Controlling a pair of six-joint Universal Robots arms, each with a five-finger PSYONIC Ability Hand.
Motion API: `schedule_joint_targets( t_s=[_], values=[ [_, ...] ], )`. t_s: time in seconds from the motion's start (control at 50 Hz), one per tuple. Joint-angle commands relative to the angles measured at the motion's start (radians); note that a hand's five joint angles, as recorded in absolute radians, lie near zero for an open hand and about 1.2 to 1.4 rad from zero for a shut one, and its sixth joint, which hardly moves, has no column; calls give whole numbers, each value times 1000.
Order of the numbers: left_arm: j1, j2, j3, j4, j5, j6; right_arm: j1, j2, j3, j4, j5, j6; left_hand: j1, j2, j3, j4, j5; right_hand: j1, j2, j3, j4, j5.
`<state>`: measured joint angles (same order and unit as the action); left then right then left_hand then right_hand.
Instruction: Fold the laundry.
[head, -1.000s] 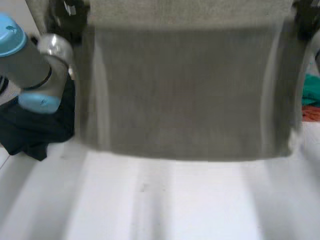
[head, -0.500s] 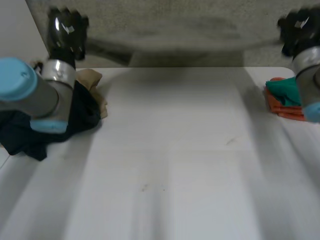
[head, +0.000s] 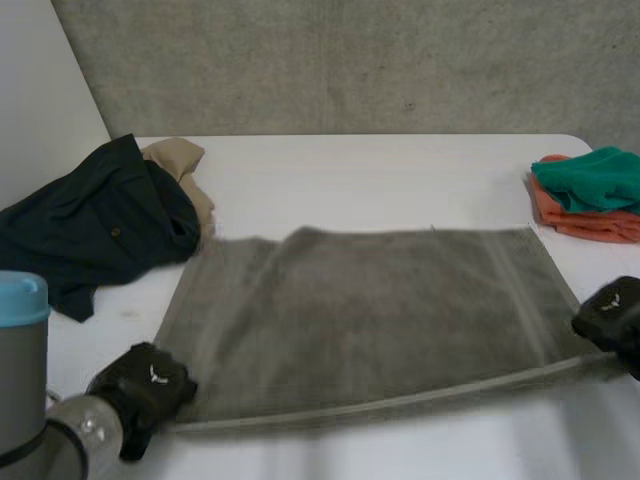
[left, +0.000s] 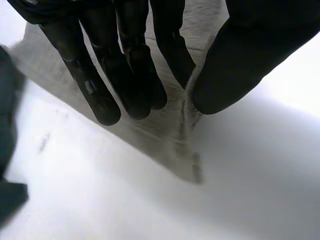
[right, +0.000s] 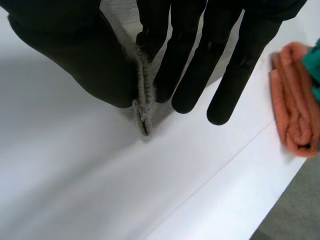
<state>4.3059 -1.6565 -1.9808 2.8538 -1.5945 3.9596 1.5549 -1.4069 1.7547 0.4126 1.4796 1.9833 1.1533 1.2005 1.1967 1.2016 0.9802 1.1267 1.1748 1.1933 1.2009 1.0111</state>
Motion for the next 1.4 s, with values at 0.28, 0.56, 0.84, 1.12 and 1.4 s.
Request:
schedule_joint_targets(
  t_s=[0.28,0.56,0.84,1.12,1.4],
  values=[
    [-14,-490,615,392,-13,-57,91,334,-317,-468,-1,213,243,196,200,195,242,270,221,203,195,211],
    [-38,-752,896,545,-68,-73,137,620,-598,-650,62,252,-678,-725,-721,-726,-679,-952,-1000,-1019,-1026,-1011],
    [-94,-488,604,604,-62,-114,71,326,-301,-502,-74,496,-979,-1026,-1022,-1027,-980,-952,-1000,-1019,-1026,-1011],
    [-92,-355,376,645,-58,-257,-124,282,-139,-387,-318,476,-979,-1026,-1022,-1027,-980,-543,-591,-609,-617,-602],
    [-92,-359,355,654,-58,-257,-133,362,-162,-436,-269,410,-979,-1026,-1022,-1027,-980,270,221,203,195,211]
  ],
)
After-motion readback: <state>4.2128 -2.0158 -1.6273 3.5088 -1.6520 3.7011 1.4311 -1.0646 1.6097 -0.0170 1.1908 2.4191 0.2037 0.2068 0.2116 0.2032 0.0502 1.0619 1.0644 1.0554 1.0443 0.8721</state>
